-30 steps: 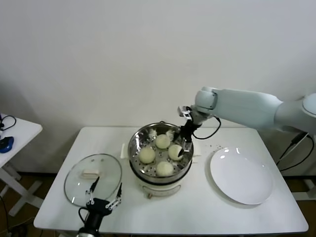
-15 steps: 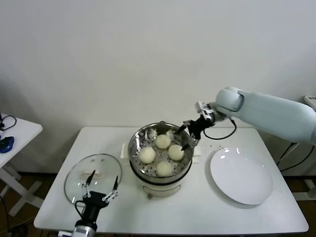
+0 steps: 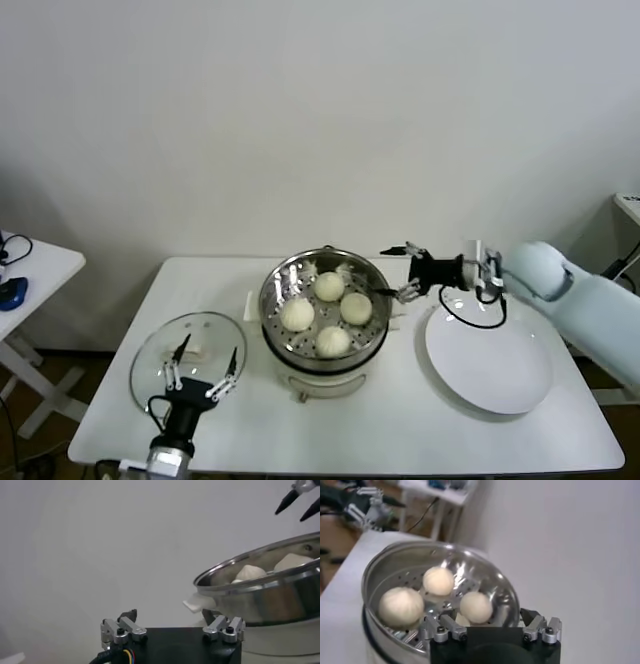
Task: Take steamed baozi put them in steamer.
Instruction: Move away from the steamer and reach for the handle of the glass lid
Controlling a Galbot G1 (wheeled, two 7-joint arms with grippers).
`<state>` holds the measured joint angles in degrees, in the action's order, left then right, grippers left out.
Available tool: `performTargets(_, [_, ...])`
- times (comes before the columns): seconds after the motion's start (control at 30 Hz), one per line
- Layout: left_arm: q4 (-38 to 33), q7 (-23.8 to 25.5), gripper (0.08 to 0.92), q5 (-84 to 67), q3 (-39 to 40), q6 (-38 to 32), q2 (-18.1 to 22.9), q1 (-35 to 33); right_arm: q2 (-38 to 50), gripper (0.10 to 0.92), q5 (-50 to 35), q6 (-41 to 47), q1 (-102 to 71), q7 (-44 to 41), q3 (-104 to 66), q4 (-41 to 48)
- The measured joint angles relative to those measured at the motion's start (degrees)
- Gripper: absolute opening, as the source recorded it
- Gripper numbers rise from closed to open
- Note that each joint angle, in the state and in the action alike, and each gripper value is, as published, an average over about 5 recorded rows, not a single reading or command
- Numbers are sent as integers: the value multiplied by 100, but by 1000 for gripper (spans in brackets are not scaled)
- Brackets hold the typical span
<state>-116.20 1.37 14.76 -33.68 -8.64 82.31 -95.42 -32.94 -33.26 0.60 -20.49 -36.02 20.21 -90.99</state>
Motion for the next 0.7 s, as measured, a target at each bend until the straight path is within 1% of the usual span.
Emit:
performTargets(0.3, [-192, -123, 823, 920, -67, 273, -2, -61, -797, 823, 442, -659, -3025, 683, -3273, -393])
performTargets(0.5, [-226, -100, 823, 2536, -269, 508, -10, 48, -1417, 823, 622, -1076, -4439, 1005, -4819, -419])
performTargets(0.7, [-34, -112, 823, 4241, -381, 562, -86, 193, -1930, 823, 768, -1372, -5217, 1167, -5526, -410])
